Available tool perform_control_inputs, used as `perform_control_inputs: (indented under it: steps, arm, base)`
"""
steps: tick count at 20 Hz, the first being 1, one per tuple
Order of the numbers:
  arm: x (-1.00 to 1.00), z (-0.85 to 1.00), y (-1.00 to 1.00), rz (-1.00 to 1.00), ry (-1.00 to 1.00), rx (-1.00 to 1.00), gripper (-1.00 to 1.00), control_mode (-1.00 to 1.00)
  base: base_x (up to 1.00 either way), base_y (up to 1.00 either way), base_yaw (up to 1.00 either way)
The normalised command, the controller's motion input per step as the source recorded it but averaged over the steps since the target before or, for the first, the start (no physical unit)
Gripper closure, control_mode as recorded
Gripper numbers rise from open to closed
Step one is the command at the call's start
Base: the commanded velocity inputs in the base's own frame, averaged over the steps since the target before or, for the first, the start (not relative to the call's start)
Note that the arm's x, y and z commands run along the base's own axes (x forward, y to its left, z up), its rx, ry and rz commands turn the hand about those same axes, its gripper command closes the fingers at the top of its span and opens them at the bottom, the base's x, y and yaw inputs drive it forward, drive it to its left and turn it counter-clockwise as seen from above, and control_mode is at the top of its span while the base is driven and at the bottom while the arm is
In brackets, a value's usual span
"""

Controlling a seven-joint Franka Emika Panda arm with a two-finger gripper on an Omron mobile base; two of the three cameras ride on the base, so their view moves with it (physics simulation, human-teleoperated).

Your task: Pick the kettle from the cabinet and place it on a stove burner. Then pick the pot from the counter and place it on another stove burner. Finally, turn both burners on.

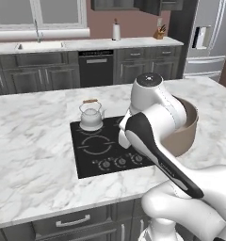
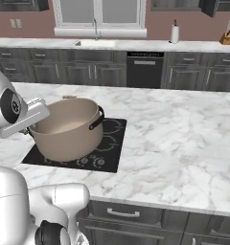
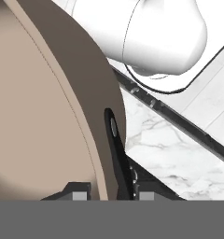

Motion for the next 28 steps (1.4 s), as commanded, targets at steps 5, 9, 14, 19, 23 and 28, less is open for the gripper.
perform_control_inputs:
  steps: [5, 9, 14, 19, 23, 28]
  arm:
    - [0.00, 0.00, 0.00, 0.00, 0.00, 0.00, 1.00, 1.00]
    - [0.00, 0.00, 0.00, 0.00, 0.00, 0.00, 1.00, 1.00]
    - [0.00, 0.00, 0.00, 0.00, 0.00, 0.00, 1.00, 1.00]
    - [0.26, 0.00, 0.00, 0.01, 0.00, 0.00, 1.00, -1.00]
    - [0.49, 0.00, -0.12, 0.08, 0.00, 0.01, 1.00, -1.00]
    - [0.44, 0.00, -0.24, 0.09, -0.01, 0.01, 1.00, -1.00]
  base:
    - [0.68, 0.05, 0.00]
    - [0.31, 0.10, 0.00]
    - [0.01, 0.00, 0.00]
    - [0.00, 0.00, 0.00]
    - [0.00, 0.00, 0.00]
    - [0.00, 0.00, 0.00]
